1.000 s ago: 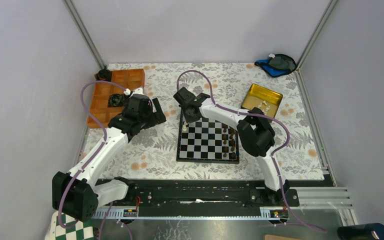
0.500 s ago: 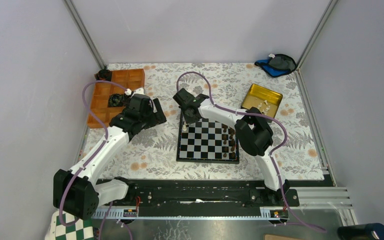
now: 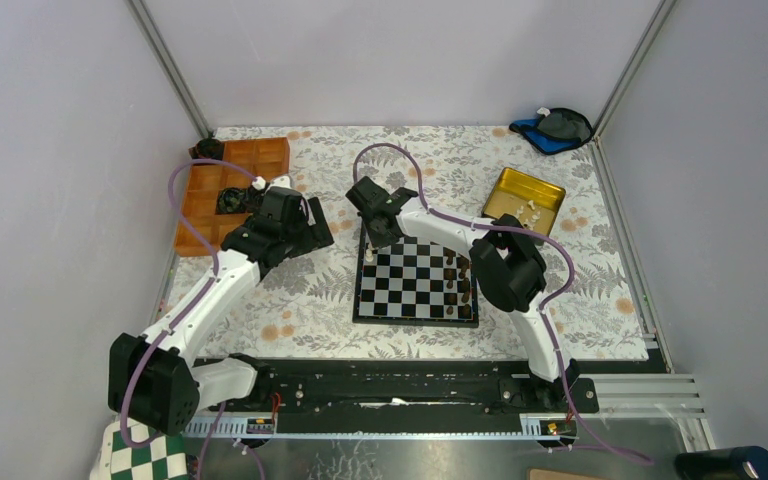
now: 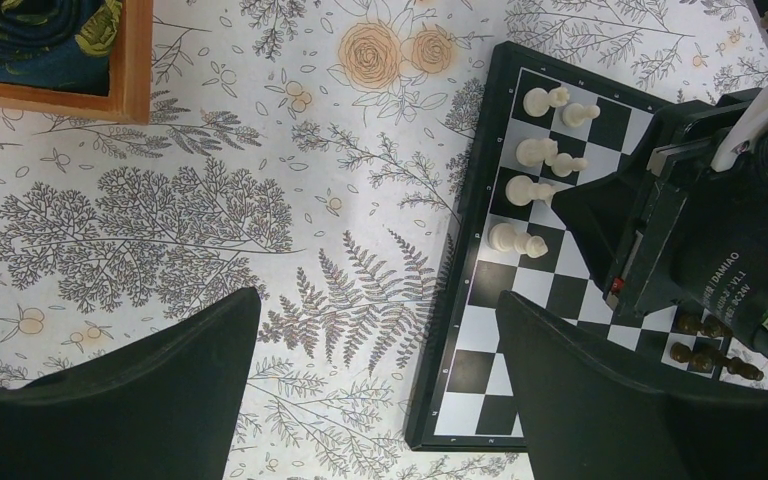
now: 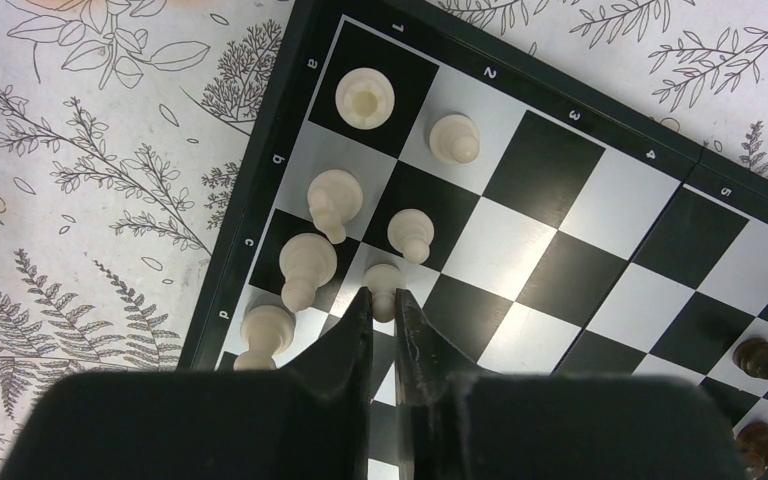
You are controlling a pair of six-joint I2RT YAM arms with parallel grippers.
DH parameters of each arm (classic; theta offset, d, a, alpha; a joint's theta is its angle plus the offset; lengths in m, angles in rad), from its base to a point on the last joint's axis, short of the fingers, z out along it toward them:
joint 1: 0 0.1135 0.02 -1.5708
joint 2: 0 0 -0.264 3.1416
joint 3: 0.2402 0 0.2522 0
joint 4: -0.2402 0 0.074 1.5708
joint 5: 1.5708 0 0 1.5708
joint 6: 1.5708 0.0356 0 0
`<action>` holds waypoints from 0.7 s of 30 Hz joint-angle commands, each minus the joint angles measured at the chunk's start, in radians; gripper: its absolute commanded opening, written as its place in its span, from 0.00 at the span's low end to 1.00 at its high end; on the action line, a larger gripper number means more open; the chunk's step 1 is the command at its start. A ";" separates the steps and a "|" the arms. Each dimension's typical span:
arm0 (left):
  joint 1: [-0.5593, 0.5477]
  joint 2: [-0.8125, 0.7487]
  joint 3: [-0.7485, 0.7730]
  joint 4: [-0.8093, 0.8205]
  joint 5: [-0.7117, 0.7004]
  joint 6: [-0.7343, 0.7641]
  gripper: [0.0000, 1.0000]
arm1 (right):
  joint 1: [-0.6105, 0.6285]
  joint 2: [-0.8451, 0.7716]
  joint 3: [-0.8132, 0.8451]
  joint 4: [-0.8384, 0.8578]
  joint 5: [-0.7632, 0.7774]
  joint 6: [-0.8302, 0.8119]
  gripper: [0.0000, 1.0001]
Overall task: Set up the chess pieces on the board
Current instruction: Place the chess piece on the chessboard.
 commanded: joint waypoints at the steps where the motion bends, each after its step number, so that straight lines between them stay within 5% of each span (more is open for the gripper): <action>1: -0.006 0.002 0.033 0.047 -0.018 0.023 0.96 | 0.010 -0.009 0.024 -0.014 -0.004 0.007 0.01; 21: -0.005 0.003 0.025 0.053 -0.010 0.029 0.96 | 0.016 -0.026 -0.014 -0.015 -0.003 0.024 0.00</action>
